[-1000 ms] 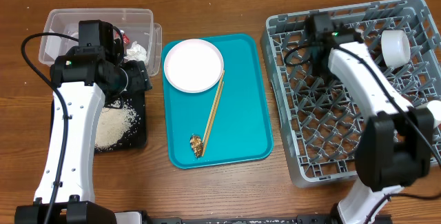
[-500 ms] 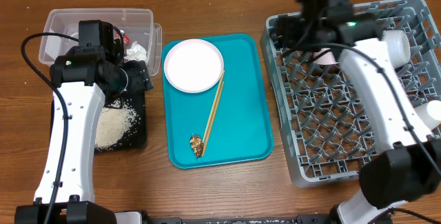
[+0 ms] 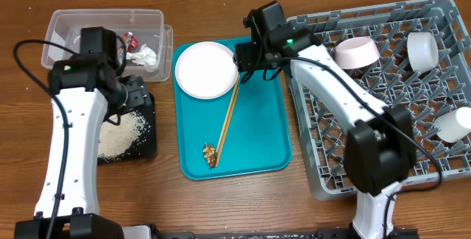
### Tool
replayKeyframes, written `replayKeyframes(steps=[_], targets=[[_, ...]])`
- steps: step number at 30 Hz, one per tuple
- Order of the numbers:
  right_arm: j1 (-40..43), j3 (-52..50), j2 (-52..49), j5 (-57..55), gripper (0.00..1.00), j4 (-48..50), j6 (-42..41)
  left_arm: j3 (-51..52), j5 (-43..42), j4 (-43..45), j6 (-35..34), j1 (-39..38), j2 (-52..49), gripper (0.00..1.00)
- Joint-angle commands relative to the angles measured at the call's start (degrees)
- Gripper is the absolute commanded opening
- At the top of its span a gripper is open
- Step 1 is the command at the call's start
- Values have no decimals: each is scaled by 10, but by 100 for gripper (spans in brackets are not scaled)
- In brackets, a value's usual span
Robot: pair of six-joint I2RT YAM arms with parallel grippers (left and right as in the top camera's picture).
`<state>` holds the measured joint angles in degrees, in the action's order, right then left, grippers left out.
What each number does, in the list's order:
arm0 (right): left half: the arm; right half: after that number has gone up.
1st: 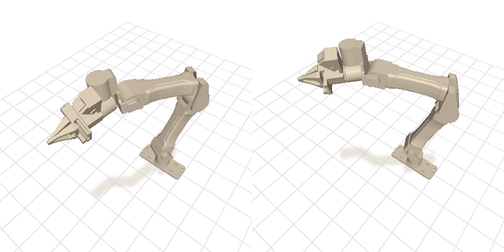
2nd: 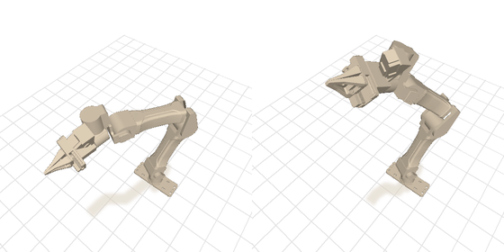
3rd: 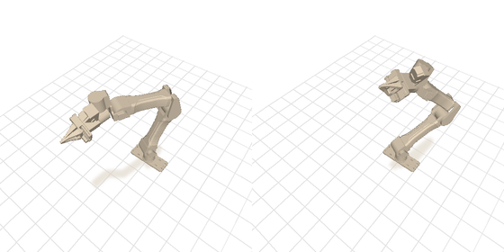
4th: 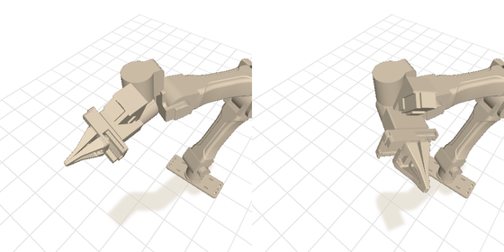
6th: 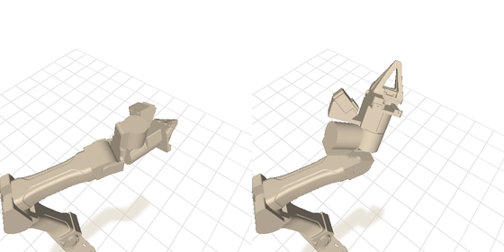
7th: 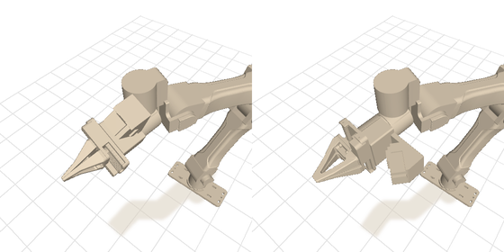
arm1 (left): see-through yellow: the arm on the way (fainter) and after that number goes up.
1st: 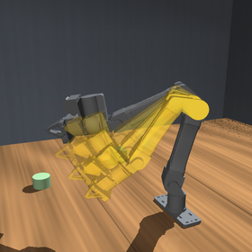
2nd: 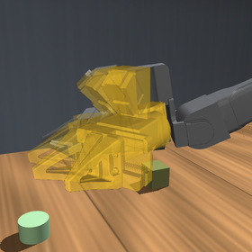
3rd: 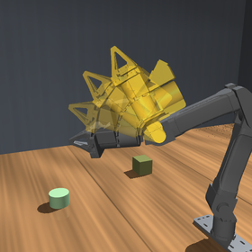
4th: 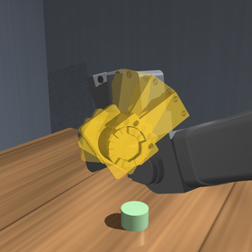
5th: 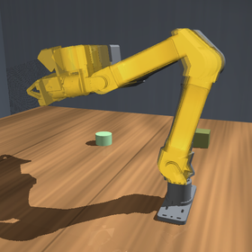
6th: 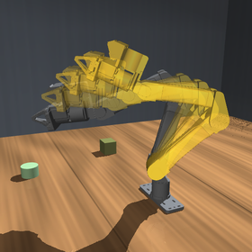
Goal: Sort waste into correct bins and load items into the dishwasher
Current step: 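Reach the right gripper to the white plate and lift it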
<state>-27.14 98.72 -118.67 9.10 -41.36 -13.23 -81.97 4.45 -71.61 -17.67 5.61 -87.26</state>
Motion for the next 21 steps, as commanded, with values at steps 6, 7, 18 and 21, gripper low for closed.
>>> replayKeyframes(steps=[6,7,18,21], targets=[[-9,3,-88,-16,59,78,-5,-7,-1,1,-6,15,11,81],[-11,3,-96,-17,58,86,-5,-7,-2,1,-6,15,11,81],[-30,4,-130,-61,32,81,-5,-7,-5,2,-6,15,11,82],[-27,16,-128,-63,19,78,-5,-7,-5,4,-6,15,11,83]])
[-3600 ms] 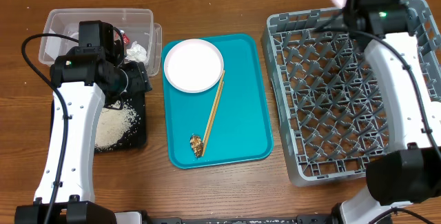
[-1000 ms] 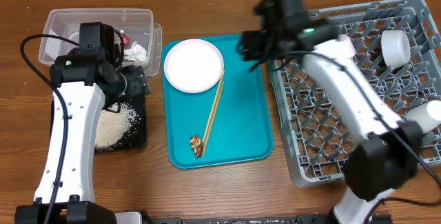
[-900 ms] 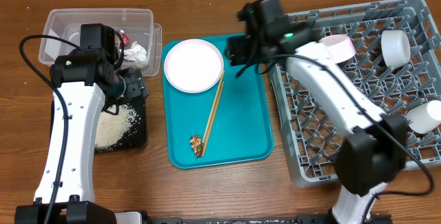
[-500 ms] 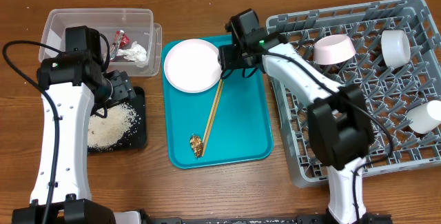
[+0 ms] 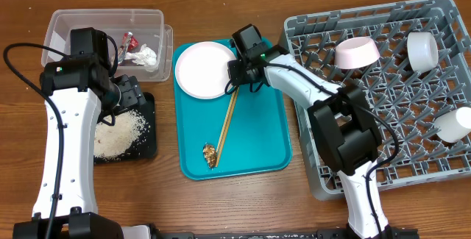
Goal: Sort waste into correct bins and load items into the dishwasher
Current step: 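Reach the right gripper to the white plate and lift it, then place the white plate upright in the dish rack with the right gripper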
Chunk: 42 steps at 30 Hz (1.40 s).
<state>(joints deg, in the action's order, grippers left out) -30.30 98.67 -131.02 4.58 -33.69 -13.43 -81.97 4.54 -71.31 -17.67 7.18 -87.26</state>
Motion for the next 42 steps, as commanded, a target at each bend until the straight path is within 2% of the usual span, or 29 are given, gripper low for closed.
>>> replayKeyframes(steps=[1,4,14,19,23,28,31,42], targets=[[6,23,-4,-18,15,0,-3,-7,-6,1,-6,-1,11,83],[11,48,-1,-22,4,-13,-3,-7,-6,0,-6,-1,11,83],[40,195,41,-102,4,-135,0,-7,-14,1,-5,-1,11,82],[70,248,97,-229,4,-212,18,-7,-14,3,-6,-1,11,83],[96,249,152,-349,4,-237,64,-7,-14,10,-6,-1,11,83],[111,249,181,-587,4,-269,64,-7,-16,16,-6,-1,11,83],[115,240,180,-735,4,-287,24,-7,-16,17,-6,-1,11,84],[118,84,180,-753,4,-294,-96,-7,-16,17,-6,-1,11,84]])
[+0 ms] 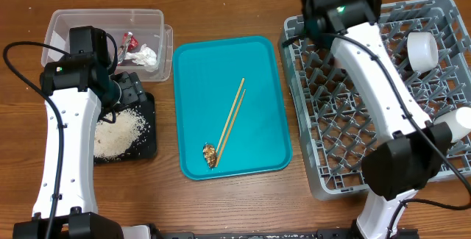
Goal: Sort waste into correct bins and load items into the dishwasher
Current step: 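Place the white plate upright in the dish rack with the right gripper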
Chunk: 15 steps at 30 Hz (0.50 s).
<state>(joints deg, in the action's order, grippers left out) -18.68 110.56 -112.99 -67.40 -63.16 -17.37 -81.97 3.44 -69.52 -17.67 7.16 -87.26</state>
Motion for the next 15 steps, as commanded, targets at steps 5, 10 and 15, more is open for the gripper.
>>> replayKeyframes(steps=[5,10,15], targets=[[-5,-94,-1,-22,4,9,-97,-7,-6,-1,-6,0,11,84],[-21,-106,-1,16,4,7,-104,-7,-27,0,-6,0,11,84],[-45,-106,-1,30,4,-17,-125,-7,-30,0,-6,0,11,84]])
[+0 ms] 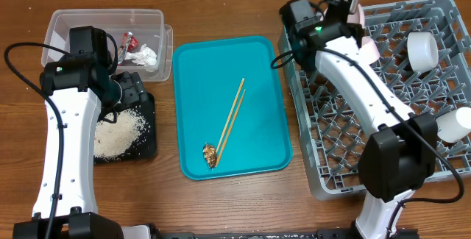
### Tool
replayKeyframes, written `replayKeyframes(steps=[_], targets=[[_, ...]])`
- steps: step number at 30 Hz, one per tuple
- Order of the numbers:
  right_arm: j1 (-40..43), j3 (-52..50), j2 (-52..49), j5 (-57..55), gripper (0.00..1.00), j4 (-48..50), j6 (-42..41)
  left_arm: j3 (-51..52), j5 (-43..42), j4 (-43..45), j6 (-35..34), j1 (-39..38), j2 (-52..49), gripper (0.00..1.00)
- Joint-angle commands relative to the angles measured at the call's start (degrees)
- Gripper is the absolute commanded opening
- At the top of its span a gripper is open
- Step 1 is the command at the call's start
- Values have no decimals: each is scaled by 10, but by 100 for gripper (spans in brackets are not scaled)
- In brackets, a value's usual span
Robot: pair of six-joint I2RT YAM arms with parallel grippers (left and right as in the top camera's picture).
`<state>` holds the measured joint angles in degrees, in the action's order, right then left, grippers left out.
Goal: Sort waste into correct bins and load items into the dishwasher
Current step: 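Place the white plate upright in the dish rack with the right gripper, then reach the right gripper to the chopsticks on the teal tray and grasp one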
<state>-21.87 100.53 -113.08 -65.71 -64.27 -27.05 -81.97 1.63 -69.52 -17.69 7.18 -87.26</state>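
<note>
The teal tray [265, 70] holds a pair of chopsticks [232, 118] and a brown food scrap [210, 153]. The white plate is out of sight. My right gripper [344, 4] is at the grey dish rack's [441, 11] far left corner, beside a pink bowl [367, 44] that the arm partly covers. Its jaws and anything in them are hidden. My left gripper [131, 88] hovers over the far edge of the black bin [147, 147], which holds rice; its jaws do not show clearly.
A clear bin [66, 26] at the far left holds crumpled wrappers [143, 55]. Two white cups [422, 50] [452, 125] sit on the rack's right side. Bare wooden table lies in front of the tray.
My right arm has come down and slightly left, from above the rack's far edge to its far left corner. The pink bowl shows again beside it. The left arm has not moved.
At first the white plate lay on the tray's far left with my right gripper beside it. Then the gripper was at the plate's right rim. Later the plate was gone from the tray and the arm was high over the rack; now it is lower at the rack's corner.
</note>
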Motion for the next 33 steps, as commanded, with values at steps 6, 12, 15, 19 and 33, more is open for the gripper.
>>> replayKeyframes(steps=[6,12,15,19,33], targets=[[-26,-5,0,55,4,-41,-32,-7,-12,8,-5,-1,11,84],[-26,-5,5,117,29,-81,-33,-7,-12,9,-5,-1,11,86],[-26,-4,19,130,55,-80,-33,-7,-12,9,-5,-1,11,86],[-26,11,61,155,77,-65,-32,-7,-12,10,-5,-1,11,86],[-41,17,85,761,85,3,37,-7,-12,21,-5,-1,11,91]])
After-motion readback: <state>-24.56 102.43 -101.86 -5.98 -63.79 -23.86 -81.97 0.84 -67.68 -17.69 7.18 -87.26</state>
